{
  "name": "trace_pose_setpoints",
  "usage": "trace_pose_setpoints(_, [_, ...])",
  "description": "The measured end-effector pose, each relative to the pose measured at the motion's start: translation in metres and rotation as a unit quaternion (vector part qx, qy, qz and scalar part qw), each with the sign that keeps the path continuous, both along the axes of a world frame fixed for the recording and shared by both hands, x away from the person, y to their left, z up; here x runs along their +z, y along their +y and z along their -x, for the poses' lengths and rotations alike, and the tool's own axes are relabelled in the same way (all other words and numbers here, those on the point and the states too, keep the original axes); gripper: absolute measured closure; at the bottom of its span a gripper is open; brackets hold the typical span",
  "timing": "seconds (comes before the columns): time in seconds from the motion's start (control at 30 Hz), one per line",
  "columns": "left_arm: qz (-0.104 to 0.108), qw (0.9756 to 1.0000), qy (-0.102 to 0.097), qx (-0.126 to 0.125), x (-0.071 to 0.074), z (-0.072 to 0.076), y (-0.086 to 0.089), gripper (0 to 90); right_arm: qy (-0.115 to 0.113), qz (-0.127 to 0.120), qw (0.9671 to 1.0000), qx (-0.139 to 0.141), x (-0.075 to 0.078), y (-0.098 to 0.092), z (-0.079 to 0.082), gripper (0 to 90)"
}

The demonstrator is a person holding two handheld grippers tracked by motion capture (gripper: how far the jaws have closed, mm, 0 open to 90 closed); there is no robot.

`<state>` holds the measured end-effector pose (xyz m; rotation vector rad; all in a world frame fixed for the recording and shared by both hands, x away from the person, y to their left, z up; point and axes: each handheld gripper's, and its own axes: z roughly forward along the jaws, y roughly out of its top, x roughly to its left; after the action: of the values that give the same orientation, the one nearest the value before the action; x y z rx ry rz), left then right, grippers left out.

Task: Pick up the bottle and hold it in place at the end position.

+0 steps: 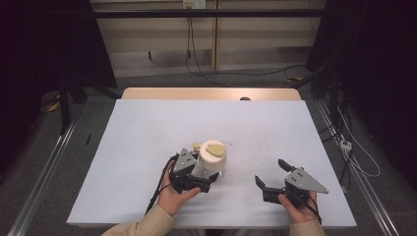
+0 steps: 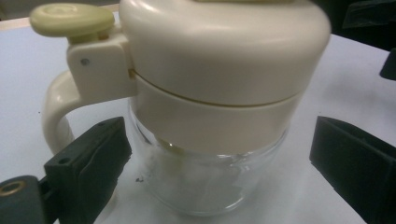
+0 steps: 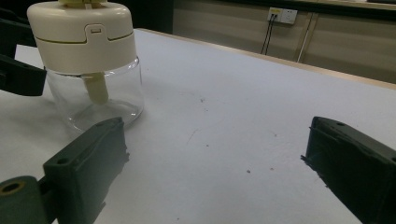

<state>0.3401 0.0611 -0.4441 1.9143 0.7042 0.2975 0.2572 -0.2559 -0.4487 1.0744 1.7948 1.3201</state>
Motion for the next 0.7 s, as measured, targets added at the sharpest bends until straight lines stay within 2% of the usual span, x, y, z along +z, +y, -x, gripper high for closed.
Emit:
trace_pose_setpoints(0.43, [-0.001, 0.9999, -0.005, 0.012, 0.0, -0.005, -0.009, 4.6, 0.001, 0.0, 1.0, -0.002, 0.0, 0.0, 0.0, 4.4])
trace_pose_setpoints(0.7, [-0.003, 0.9996, -0.015, 0.026, -0.003, -0.008, -0.018, 4.0, 0.002, 0.0, 1.0, -0.003, 0.0, -0.001, 0.0, 4.4])
